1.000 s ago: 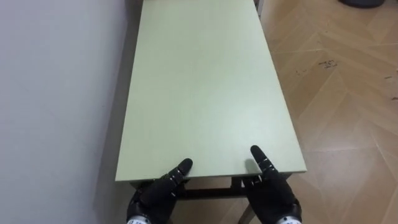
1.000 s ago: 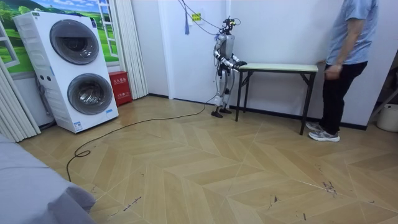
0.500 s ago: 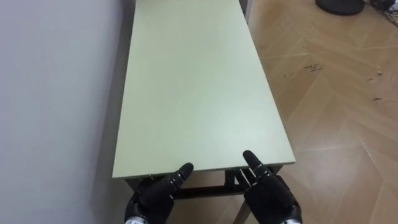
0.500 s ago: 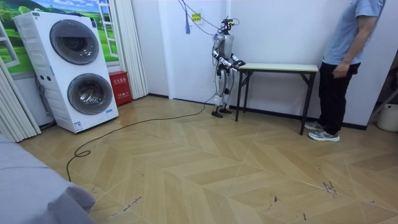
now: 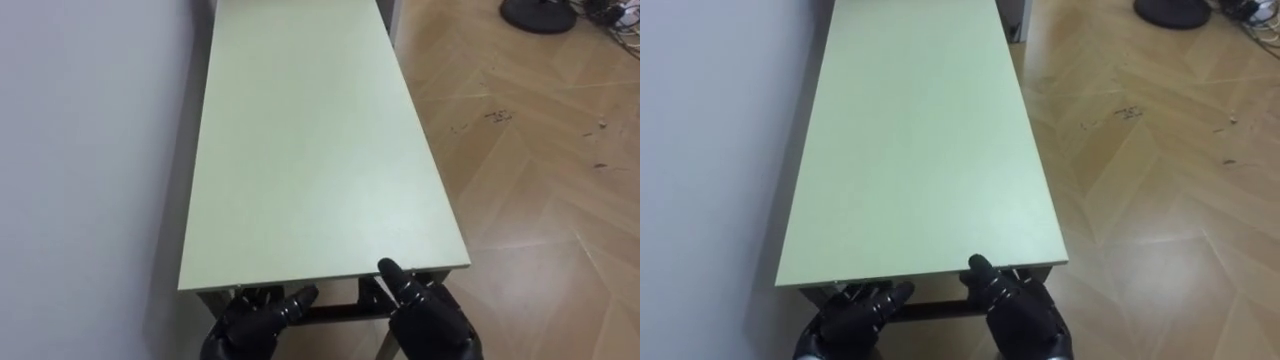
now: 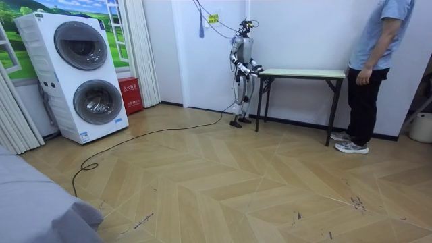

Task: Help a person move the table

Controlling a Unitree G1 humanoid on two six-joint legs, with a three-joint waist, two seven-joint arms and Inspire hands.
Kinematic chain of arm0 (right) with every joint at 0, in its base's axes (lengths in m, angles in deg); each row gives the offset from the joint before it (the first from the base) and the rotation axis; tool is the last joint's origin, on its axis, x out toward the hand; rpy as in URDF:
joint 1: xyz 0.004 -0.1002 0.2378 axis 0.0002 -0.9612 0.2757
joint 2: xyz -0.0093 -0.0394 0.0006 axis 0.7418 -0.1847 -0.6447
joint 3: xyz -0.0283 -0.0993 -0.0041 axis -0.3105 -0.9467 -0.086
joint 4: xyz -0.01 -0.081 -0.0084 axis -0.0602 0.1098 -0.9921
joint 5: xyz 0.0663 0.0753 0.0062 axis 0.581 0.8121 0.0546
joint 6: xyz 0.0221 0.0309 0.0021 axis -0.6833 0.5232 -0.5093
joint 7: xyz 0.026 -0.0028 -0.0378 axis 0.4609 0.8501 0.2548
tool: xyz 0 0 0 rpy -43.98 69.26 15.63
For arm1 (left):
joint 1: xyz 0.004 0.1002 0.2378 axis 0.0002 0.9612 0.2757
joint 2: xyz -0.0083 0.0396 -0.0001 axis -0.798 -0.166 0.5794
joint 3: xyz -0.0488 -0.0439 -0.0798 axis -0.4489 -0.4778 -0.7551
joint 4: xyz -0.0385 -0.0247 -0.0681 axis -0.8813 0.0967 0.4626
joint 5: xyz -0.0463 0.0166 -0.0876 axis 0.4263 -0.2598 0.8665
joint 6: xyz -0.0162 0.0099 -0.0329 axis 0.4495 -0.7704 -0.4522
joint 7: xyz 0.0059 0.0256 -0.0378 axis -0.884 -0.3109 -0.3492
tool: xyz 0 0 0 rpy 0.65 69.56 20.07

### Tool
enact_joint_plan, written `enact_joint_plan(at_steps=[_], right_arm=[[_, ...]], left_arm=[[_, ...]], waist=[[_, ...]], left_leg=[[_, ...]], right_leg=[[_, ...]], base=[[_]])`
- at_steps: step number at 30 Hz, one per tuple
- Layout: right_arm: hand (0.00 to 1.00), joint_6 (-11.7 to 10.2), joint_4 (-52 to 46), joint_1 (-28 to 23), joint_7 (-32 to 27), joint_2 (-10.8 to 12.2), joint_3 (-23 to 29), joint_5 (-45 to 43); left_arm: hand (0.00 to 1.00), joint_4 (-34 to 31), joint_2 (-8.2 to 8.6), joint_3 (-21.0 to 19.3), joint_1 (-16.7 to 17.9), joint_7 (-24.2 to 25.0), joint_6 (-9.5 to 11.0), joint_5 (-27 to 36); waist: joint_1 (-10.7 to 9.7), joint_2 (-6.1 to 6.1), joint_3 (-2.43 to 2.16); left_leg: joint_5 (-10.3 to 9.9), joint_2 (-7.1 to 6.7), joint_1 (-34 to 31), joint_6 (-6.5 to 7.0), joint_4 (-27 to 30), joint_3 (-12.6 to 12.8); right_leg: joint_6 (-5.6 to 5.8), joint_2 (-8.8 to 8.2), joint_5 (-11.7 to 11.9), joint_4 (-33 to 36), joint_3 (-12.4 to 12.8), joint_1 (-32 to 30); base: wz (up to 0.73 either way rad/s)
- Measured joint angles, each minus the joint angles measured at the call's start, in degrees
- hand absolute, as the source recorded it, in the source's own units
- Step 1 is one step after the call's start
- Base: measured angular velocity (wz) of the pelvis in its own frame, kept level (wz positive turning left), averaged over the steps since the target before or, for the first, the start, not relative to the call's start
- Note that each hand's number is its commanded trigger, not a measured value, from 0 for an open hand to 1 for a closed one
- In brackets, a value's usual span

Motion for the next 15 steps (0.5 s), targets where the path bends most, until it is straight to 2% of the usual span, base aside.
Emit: enact_joint_plan(at_steps=[2,7,12,15], right_arm=[[0.00,0.40,2.84,0.41,1.06,-0.07,0.70,-0.56],[0.00,0.49,10.78,0.65,2.12,-0.50,2.56,-9.16],[0.00,0.45,18.07,1.76,2.13,-0.58,2.86,-14.71],[0.00,0.34,20.67,1.97,1.99,-0.68,3.04,-15.44]], left_arm=[[0.00,1.89,-0.32,-0.07,0.01,0.09,-0.01,-0.12],[0.00,6.12,-1.83,-1.06,0.46,0.10,-0.04,-1.71],[0.00,10.92,-2.06,-1.38,-0.14,0.11,0.38,-6.68],[0.00,14.66,-2.12,-2.08,-0.76,0.11,0.57,-6.71]], waist=[[-0.19,-0.21,0.07],[-0.05,-0.67,0.16],[-0.03,-0.74,0.13],[-0.05,-0.87,0.13]], left_leg=[[-0.02,0.00,-0.09,0.02,-0.12,-0.06],[-0.09,0.00,-0.19,0.03,-0.07,-0.06],[-0.10,0.00,-0.85,0.03,0.09,-0.18],[-0.10,0.01,-0.88,0.02,0.06,-0.36]], right_leg=[[0.00,-0.01,0.00,-0.01,-0.11,0.16],[0.00,0.02,0.00,-0.04,-0.09,0.20],[0.00,0.00,0.00,-0.09,-0.28,-0.32],[0.00,0.01,0.00,-0.10,-0.61,-0.28]], base=[[0.00],[0.00],[0.01],[0.03]])
